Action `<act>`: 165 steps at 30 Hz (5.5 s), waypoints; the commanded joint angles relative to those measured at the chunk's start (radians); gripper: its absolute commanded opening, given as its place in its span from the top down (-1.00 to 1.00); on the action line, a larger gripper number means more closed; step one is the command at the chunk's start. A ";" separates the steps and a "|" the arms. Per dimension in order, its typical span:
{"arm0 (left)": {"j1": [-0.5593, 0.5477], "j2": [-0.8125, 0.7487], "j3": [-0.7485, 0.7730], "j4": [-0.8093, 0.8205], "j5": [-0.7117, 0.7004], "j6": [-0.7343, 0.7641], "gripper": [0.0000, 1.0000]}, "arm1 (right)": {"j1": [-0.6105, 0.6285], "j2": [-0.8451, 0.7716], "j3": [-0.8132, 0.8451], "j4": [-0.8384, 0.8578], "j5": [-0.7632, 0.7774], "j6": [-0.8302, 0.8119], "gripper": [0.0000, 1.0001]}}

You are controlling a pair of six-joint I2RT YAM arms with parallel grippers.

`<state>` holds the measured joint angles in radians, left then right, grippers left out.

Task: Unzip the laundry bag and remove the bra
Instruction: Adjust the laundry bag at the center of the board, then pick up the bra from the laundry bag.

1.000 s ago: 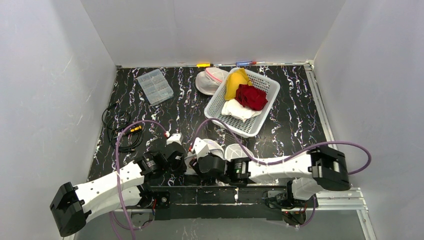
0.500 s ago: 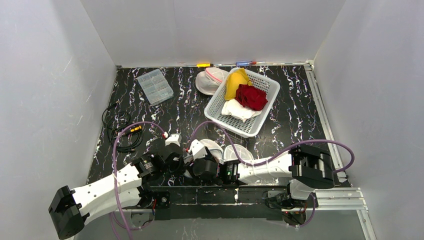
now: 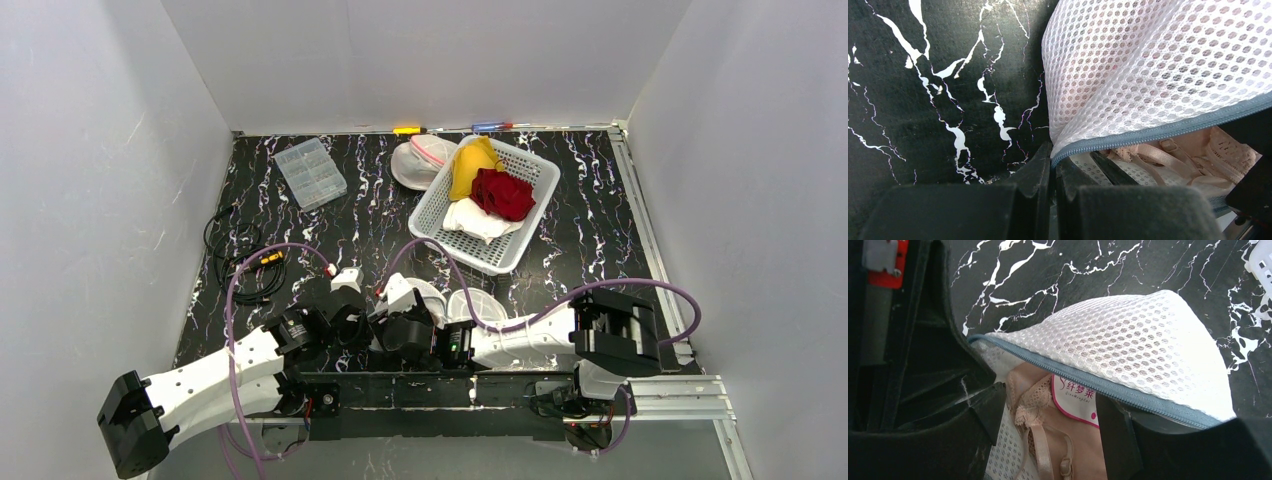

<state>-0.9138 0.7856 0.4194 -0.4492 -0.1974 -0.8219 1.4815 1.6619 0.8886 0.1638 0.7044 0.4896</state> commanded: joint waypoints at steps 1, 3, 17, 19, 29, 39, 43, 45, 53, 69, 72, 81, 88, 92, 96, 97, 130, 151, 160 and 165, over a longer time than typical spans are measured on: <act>0.000 0.002 0.015 -0.011 -0.003 0.003 1.00 | 0.007 0.028 0.023 0.071 0.063 0.022 -0.49; 0.000 0.002 0.016 -0.007 -0.001 0.002 1.00 | 0.006 0.044 0.033 0.066 0.059 0.021 -0.49; 0.000 -0.020 0.009 -0.004 0.007 -0.012 1.00 | 0.006 0.129 0.058 0.020 0.088 0.062 -0.21; 0.000 -0.025 0.005 -0.005 0.008 -0.015 1.00 | 0.005 0.142 0.062 0.015 0.088 0.066 -0.12; 0.001 -0.035 -0.001 -0.016 0.002 -0.019 1.00 | 0.006 0.138 0.045 -0.015 0.101 0.073 0.50; 0.001 -0.030 0.008 -0.025 -0.010 -0.019 1.00 | 0.006 -0.070 -0.120 0.078 0.019 -0.014 0.97; 0.000 -0.023 0.017 -0.028 -0.017 -0.014 1.00 | 0.005 -0.172 -0.198 0.117 -0.052 -0.059 0.97; 0.000 -0.017 0.020 -0.023 -0.019 -0.013 1.00 | 0.004 -0.212 -0.219 0.120 -0.083 -0.067 0.97; 0.000 0.033 0.037 0.014 0.001 -0.010 1.00 | 0.000 -0.348 -0.270 0.164 -0.152 -0.021 0.97; 0.000 0.075 0.091 0.055 0.024 0.009 1.00 | -0.095 -0.520 -0.398 0.234 -0.216 0.110 0.97; 0.001 0.050 0.079 0.054 0.018 0.009 1.00 | -0.095 -0.529 -0.417 0.204 -0.200 0.111 0.97; 0.000 0.036 0.074 0.045 0.026 0.012 1.00 | -0.095 -0.522 -0.361 0.067 -0.279 0.119 0.14; -0.002 0.058 0.073 0.061 0.044 0.011 1.00 | -0.095 -0.465 -0.257 -0.064 -0.352 0.118 -0.28; -0.005 0.050 0.070 0.062 0.045 0.012 1.00 | -0.093 -0.434 -0.212 -0.113 -0.360 0.103 -0.35; -0.006 0.045 0.074 0.061 0.048 0.013 1.00 | -0.092 -0.376 -0.152 -0.161 -0.357 0.073 -0.42; -0.005 0.045 0.074 0.061 0.049 0.015 1.00 | -0.091 -0.356 -0.139 -0.177 -0.350 0.070 -0.42; -0.007 0.077 0.204 0.010 0.044 0.049 1.00 | -0.088 -0.455 -0.018 -0.271 -0.461 -0.223 0.97; -0.008 0.084 0.193 0.030 0.000 0.047 1.00 | -0.090 -0.618 -0.030 -0.178 -0.155 -0.217 0.97; -0.007 0.101 0.247 0.061 0.021 0.054 1.00 | -0.092 -0.553 -0.066 -0.106 -0.112 -0.226 0.97; -0.007 0.091 0.286 0.046 0.041 0.065 1.00 | -0.109 -0.525 -0.068 -0.110 -0.044 -0.210 0.97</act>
<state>-0.9184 0.8886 0.6529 -0.3893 -0.1684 -0.7769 1.3869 1.1297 0.8200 -0.0235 0.5720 0.2810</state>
